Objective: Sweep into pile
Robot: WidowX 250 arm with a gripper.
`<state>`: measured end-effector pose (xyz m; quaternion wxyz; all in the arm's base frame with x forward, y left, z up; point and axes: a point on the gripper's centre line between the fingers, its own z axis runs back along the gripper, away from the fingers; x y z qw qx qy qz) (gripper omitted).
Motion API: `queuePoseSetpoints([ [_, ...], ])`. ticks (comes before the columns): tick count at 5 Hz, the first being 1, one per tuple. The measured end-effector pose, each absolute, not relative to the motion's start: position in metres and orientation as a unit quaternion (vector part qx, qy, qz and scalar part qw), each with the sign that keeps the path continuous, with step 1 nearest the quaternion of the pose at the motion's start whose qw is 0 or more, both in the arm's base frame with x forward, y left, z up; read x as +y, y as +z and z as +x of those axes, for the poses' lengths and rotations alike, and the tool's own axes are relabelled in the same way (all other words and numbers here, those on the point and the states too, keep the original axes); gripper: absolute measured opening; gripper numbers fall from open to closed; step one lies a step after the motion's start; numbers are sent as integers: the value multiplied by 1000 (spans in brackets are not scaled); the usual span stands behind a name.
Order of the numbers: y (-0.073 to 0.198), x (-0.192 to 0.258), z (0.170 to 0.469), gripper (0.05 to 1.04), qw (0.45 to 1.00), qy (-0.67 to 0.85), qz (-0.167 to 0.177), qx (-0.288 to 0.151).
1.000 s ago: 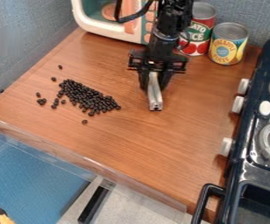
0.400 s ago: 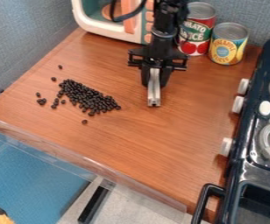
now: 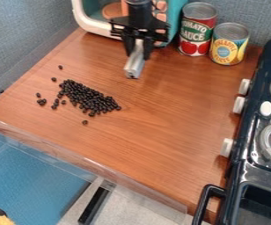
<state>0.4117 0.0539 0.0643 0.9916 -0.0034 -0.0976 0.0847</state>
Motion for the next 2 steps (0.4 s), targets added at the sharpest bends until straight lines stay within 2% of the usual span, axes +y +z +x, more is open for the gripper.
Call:
queuePoseSetpoints([
  [1, 74, 82, 405, 385, 996, 47, -5, -82],
  [2, 82, 102, 398, 385, 996, 13, 22, -88],
])
